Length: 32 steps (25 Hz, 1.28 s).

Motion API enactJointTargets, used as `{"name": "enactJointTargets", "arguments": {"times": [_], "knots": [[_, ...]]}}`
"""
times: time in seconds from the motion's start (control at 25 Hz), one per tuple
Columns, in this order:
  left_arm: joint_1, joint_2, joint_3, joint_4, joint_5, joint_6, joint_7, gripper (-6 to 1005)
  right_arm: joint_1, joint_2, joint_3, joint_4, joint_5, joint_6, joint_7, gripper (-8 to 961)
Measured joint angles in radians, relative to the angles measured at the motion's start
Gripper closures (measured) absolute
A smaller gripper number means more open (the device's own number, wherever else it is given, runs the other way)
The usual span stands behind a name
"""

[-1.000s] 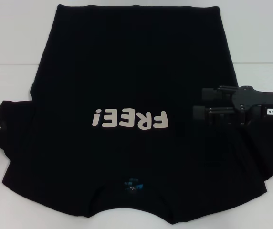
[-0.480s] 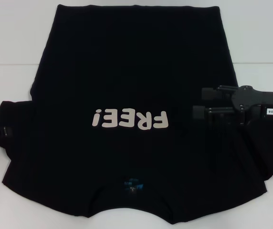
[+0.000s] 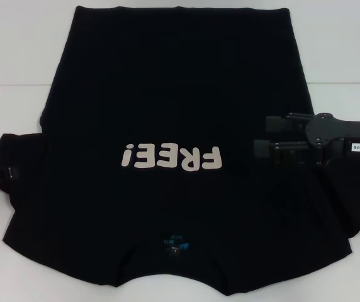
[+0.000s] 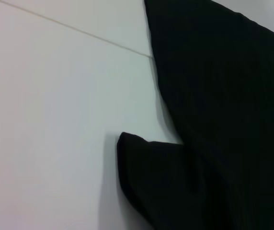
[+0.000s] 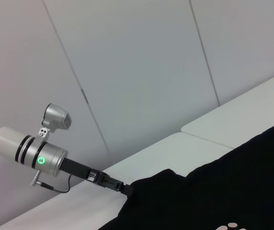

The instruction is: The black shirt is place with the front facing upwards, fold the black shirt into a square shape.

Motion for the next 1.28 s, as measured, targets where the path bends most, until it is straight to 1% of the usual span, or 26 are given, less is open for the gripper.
{"name": "enactJointTargets", "arguments": {"times": [0.2,0.32,0.56,0.96,1.28], "knots": [[-0.002,0.000,-0.003,0.003,0.000,-0.011,0.001,156,0.000,0.000,0.002,0.000,0.000,-0.007,0.000,39],[-0.002,0.000,-0.002,0.012,0.000,-0.012,0.001,333,-0.001,0.000,0.003,0.000,0.000,-0.007,0.000,39],[-0.004,0.000,0.001,0.014,0.000,-0.012,0.000,542,-0.003,0.000,0.004,0.000,0.000,-0.007,0.000,39],[-0.007,0.001,0.000,0.014,0.000,-0.018,0.003,993,-0.003,0.001,0.004,0.000,0.002,-0.001,0.000,39],[-0.021,0.010,0.000,0.027,0.002,-0.065,0.005,998,-0.002,0.009,0.013,0.003,0.002,0.024,0.000,39]]}}
